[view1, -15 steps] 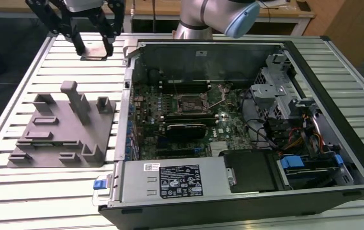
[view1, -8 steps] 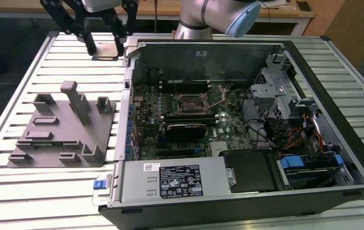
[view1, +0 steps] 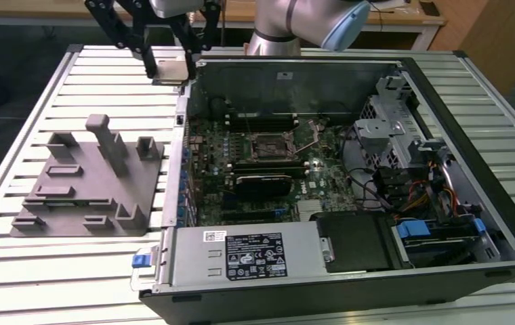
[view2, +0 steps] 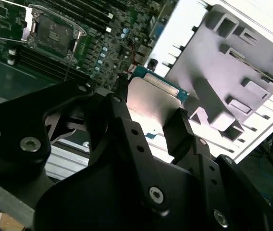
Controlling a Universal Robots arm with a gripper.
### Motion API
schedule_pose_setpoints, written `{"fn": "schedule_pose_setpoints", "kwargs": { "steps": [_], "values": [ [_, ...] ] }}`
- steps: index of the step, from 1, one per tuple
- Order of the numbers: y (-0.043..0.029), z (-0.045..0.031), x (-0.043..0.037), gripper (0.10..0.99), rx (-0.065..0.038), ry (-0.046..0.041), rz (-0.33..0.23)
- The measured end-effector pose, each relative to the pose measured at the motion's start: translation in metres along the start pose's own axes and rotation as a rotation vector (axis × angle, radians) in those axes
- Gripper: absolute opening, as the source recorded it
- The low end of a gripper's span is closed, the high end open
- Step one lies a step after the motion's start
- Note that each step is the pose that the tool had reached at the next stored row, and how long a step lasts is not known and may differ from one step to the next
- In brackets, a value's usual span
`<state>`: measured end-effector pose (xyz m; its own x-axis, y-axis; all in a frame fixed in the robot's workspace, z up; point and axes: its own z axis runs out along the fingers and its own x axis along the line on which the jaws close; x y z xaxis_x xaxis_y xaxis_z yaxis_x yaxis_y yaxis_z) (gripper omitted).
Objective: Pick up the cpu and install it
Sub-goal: 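Pick up the cpu and move it towards the insertion slot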
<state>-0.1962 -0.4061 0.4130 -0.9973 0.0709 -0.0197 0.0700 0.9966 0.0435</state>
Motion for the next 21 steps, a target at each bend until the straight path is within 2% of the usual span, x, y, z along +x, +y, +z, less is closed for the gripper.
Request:
{"fn": "schedule_pose_setpoints", "kwargs": {
  "steps": [21],
  "values": [
    [0.0049, 0.0016, -0.0665, 0.541, 0.0, -0.0001, 0.0]
  ]
}}
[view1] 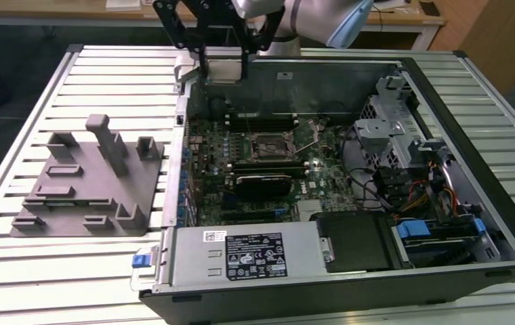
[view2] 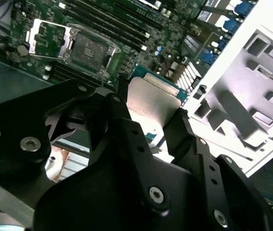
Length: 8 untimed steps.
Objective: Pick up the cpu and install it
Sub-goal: 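Pick up the cpu and move it towards the insertion slot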
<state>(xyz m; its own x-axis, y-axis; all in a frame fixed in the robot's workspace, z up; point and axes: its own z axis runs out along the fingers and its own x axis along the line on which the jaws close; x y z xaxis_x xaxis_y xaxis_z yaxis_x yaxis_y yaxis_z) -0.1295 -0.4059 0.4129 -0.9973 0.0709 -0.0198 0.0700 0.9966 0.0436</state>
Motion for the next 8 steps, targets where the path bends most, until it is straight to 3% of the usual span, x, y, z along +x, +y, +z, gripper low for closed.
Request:
{"fn": "schedule_pose_setpoints", "kwargs": {
  "steps": [8],
  "values": [
    [0.0019, 0.0006, -0.0247, 0.541, 0.0, 0.0, 0.0]
  ]
}}
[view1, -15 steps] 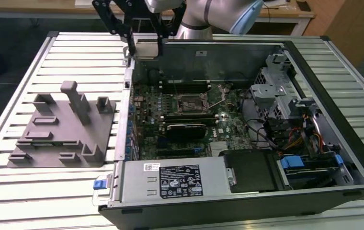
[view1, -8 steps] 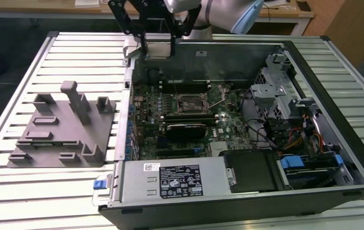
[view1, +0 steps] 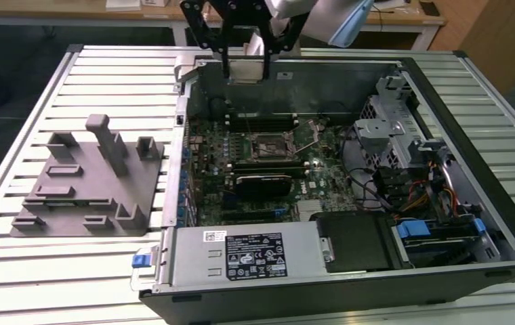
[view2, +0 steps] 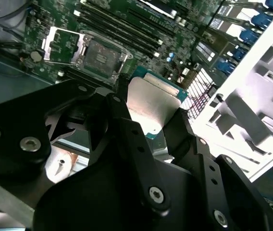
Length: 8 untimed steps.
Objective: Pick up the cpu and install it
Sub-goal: 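Pick up the cpu and move it towards the insertion slot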
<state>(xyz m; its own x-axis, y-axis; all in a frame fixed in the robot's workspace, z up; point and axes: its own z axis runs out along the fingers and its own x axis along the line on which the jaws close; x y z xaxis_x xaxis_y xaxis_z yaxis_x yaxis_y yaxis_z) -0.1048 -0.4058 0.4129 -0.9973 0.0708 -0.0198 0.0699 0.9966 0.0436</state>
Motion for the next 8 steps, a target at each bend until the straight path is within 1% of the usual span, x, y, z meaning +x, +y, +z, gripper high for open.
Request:
{"fn": "schedule_pose_setpoints", "kwargs": {
  "steps": [6, 8],
  "values": [
    [0.0013, 0.0004, -0.0167, 0.541, 0.0, 0.0, 0.0],
    [0.0015, 0.0004, -0.0197, 0.541, 0.0, 0.0001, 0.0]
  ]
}}
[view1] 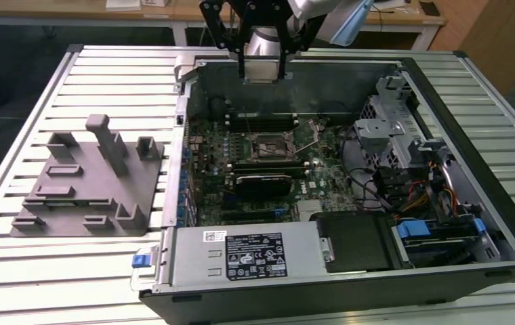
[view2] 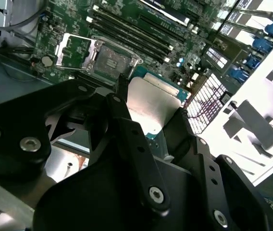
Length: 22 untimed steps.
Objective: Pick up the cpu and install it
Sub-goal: 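Pick up the cpu and move it towards the insertion slot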
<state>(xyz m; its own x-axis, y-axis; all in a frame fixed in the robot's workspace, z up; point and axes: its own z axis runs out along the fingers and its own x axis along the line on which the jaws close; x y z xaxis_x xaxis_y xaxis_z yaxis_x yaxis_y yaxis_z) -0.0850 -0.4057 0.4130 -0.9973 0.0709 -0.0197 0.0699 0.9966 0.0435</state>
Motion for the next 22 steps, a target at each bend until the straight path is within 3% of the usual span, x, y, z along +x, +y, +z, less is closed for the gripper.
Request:
{"fn": "schedule_pose_setpoints", "kwargs": {
  "steps": [8, 22],
  "values": [
    [0.0, 0.0019, -0.0003, 0.541, 0.0, 0.0003, 0.0],
    [-0.0009, 0.0268, -0.0023, 0.541, 0.001, 0.0037, 0.0]
  ]
}}
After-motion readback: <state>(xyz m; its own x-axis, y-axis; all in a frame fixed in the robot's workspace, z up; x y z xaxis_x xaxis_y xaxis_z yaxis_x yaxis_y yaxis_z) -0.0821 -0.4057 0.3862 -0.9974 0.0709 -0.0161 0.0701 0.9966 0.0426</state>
